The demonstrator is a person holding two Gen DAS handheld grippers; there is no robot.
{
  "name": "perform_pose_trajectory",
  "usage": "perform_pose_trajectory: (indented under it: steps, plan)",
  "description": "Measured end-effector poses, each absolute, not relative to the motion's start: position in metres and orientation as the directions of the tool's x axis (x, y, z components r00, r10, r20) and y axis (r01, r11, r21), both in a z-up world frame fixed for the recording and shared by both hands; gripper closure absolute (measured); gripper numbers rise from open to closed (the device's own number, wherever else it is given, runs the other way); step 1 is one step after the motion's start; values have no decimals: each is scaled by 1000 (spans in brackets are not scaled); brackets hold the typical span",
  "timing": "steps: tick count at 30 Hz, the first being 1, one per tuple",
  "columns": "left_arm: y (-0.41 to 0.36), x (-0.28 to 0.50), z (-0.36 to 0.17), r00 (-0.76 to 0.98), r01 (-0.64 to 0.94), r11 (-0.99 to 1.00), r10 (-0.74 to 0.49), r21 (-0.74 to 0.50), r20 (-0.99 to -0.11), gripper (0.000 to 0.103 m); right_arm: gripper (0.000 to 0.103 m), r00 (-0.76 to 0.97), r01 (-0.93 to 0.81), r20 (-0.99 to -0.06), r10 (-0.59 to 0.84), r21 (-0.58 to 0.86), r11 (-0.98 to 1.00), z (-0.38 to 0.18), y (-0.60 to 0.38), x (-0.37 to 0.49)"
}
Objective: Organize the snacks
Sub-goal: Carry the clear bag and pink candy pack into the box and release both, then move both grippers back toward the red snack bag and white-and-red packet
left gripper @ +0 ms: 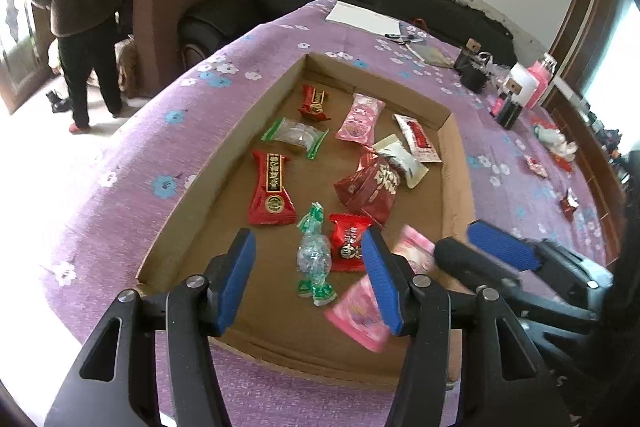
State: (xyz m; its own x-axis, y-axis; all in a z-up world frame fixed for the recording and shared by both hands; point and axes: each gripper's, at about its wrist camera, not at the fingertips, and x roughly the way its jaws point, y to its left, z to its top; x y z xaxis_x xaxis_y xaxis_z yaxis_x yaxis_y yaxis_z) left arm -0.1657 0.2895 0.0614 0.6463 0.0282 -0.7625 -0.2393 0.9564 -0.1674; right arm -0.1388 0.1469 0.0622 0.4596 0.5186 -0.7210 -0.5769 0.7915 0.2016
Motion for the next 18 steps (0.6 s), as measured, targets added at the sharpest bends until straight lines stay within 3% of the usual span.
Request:
perform_pose_trajectory:
  steps: [3, 6, 18]
  plan:
    - [281, -165, 65, 642, -251, 962, 83, -107, -762, 37, 58, 475, -574, -711, 519, 198, 795, 66, 141, -140]
    - [274, -168, 69, 659, -236, 968, 90, -91, -746, 37, 52, 486, -562, -702, 521, 206, 801, 69, 133, -140]
    - [246, -174, 79, 679, -231, 973, 179, 24, -712, 37, 49, 522, -490, -686, 507, 245, 837, 68, 89, -136]
